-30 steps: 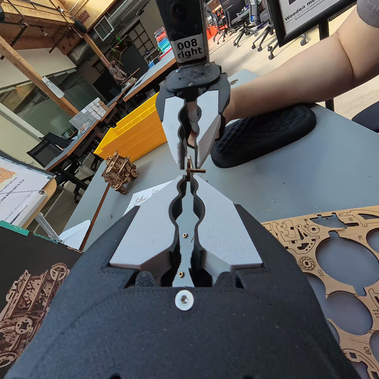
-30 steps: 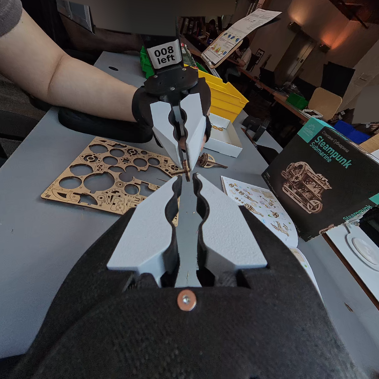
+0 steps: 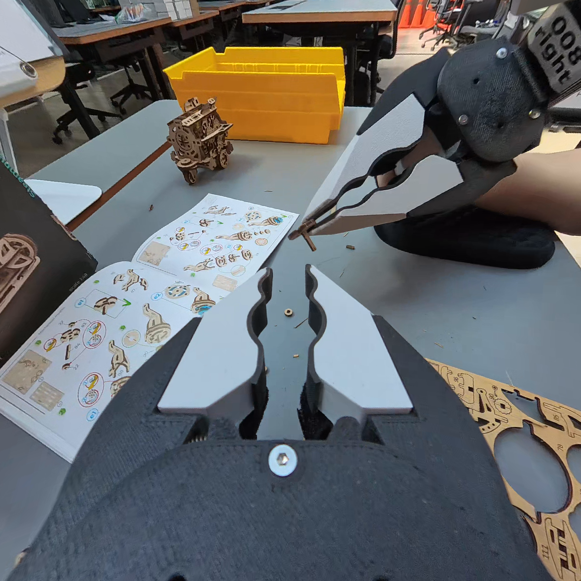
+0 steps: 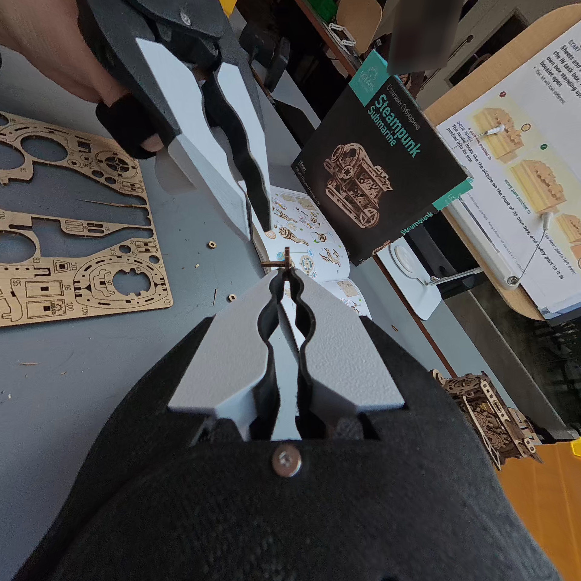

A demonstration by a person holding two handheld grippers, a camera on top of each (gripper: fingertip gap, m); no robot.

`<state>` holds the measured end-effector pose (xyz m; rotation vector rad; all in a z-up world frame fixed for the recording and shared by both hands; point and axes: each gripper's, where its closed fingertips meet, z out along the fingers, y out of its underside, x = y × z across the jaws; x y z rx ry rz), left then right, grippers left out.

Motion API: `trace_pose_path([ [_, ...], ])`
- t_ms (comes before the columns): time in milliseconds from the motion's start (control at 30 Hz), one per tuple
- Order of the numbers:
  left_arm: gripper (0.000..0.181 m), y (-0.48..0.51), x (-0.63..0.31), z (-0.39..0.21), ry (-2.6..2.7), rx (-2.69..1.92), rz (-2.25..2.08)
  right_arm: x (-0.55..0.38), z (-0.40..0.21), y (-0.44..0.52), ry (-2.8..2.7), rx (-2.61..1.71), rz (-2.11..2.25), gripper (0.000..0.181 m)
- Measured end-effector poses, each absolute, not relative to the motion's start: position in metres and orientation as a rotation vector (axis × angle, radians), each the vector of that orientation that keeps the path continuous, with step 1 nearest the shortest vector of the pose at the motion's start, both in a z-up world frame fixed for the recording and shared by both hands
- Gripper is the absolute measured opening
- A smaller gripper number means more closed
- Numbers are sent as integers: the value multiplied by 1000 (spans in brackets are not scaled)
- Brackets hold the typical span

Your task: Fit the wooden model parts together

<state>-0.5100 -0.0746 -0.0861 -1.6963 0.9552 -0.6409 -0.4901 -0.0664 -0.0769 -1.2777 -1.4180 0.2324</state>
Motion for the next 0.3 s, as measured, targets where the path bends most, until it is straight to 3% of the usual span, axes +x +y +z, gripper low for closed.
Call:
trace_pose_path([
  [300,12,-72,-486,-94,916,-1749,-518,-491,-69,-65,-1346,-1300,224,1],
])
